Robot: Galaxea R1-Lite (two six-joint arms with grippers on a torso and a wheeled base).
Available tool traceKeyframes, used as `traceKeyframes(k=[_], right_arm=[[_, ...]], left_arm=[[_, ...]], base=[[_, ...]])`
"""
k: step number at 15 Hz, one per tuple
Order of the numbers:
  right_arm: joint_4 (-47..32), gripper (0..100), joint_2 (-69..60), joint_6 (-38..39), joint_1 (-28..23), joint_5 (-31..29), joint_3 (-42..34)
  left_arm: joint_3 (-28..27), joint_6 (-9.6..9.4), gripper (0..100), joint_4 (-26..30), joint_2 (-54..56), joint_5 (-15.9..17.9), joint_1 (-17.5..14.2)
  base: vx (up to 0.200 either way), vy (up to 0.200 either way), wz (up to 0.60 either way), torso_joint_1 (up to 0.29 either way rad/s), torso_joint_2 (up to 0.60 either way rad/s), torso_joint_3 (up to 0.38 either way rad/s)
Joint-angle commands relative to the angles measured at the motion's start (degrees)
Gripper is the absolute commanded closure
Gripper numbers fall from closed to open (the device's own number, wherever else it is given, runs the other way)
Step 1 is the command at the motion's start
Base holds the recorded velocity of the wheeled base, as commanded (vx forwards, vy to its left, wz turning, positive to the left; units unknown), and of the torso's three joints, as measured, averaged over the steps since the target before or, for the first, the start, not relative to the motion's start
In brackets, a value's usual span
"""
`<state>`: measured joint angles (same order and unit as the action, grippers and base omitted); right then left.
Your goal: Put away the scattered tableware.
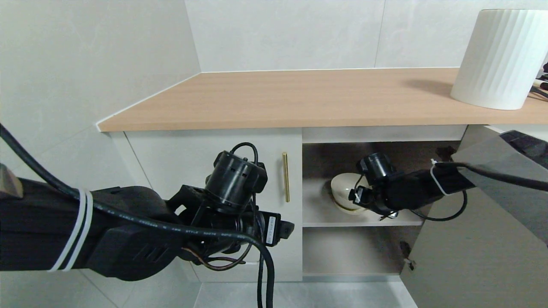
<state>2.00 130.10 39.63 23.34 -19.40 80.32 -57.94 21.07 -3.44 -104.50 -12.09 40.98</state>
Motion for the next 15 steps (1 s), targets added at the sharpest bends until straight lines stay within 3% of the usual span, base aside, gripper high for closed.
traceKeyframes(k=[1,5,8,10,15], right_arm=[[-0.59,0,-7.67,-4.56,1.70,2.61,-6.32],[-1.82,0,-17.25,-8.78,4.78,4.19,-12.82],[-3.14,0,-28.85,-16.69,5.83,8.76,-18.62],[-2.79,0,-31.13,-17.48,5.83,7.97,-18.45],[-2.44,0,-32.10,-16.34,7.50,-0.29,-16.16]], left_arm=[[0.29,0.03,0,-0.17,1.23,-0.21,-0.12],[0.81,0.03,0,-0.25,2.28,-0.30,-0.29],[0.90,0.03,0,-0.25,2.28,-0.30,-0.29],[0.90,0.03,0,-0.25,2.37,-0.48,-0.29],[0.81,0.03,0,-0.25,2.28,-0.48,-0.29]], base=[[0.000,0.000,0.00,0.000,0.00,0.000],[0.000,0.000,0.00,0.000,0.00,0.000],[-0.067,0.000,0.00,-0.001,0.00,0.002],[-0.200,0.000,0.00,0.005,0.00,0.000],[-0.200,0.000,0.00,0.001,0.00,0.004]])
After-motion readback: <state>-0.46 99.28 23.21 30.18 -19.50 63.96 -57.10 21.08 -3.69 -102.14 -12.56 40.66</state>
